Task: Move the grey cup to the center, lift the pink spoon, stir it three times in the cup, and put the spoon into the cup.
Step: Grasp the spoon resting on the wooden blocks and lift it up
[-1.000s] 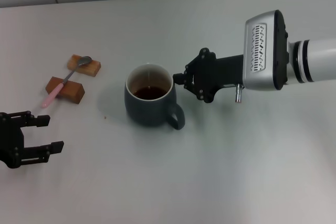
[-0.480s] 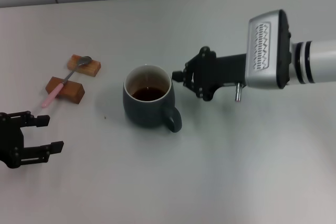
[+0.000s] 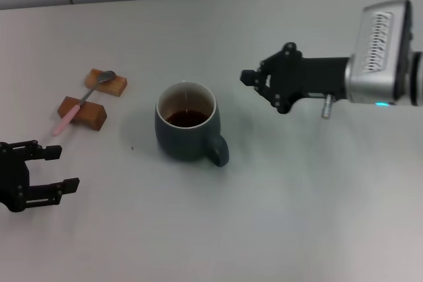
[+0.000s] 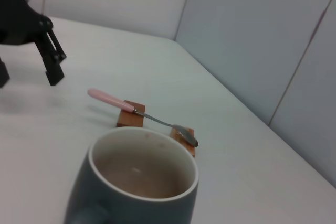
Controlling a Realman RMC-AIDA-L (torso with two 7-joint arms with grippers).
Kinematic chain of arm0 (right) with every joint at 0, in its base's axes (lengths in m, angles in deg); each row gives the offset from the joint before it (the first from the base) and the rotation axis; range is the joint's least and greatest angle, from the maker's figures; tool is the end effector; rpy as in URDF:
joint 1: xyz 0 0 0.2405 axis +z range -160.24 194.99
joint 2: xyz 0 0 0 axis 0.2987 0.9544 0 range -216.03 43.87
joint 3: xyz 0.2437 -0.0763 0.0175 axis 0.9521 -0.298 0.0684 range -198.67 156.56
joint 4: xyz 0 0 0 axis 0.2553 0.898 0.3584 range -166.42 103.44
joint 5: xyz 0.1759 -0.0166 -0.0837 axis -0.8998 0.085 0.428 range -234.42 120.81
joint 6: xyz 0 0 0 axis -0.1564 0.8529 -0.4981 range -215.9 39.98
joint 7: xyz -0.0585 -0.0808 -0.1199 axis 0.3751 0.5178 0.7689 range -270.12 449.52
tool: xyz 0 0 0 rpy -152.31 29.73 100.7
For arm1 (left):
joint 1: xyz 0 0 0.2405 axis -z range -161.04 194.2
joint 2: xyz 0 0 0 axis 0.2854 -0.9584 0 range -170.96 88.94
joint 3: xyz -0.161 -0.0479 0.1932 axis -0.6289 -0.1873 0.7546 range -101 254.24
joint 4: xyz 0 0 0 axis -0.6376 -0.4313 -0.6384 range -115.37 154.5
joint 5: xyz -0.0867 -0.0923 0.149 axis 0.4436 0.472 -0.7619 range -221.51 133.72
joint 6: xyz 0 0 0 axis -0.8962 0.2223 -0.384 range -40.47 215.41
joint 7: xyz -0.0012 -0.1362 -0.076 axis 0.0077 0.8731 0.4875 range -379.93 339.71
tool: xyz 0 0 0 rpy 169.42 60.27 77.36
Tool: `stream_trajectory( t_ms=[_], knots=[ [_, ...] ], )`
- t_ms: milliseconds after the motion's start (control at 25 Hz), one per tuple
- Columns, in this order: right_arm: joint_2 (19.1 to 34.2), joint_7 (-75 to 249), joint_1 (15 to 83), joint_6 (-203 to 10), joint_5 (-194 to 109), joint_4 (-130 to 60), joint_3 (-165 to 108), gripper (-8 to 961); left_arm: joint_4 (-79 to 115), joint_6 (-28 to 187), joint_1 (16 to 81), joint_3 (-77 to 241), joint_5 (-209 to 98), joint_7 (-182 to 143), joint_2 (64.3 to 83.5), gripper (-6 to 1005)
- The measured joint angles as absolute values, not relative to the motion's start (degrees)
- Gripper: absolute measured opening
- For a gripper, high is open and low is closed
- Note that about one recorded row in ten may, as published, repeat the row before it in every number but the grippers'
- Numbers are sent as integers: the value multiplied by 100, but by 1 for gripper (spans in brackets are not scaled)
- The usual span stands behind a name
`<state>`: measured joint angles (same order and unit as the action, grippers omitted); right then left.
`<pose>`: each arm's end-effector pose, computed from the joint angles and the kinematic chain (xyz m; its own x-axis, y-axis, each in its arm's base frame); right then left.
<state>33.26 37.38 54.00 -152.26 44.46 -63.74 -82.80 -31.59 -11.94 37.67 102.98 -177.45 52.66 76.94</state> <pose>0.2186 0.3724 -0.0586 0.9652 0.1230 -0.2307 0.0108 -0.9003 -0.4351 -0.3247 0.2637 0.0403 0.8858 0.3650 0.2865 0.4404 -0.8557 -0.2715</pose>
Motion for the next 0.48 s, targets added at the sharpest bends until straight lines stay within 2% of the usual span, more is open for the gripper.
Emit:
stream_trajectory(
  t_ms=[360, 480],
  knots=[
    [3296, 2902, 4288, -16290, 4444, -7541, -8193, 7, -3159, -1164, 3766, 10300, -17739, 5266, 7689, 739],
    [3287, 2812, 4116, -16486, 4472, -7677, -8080, 116, -3159, -1157, 3766, 10300, -17732, 5266, 7687, 739]
  ],
)
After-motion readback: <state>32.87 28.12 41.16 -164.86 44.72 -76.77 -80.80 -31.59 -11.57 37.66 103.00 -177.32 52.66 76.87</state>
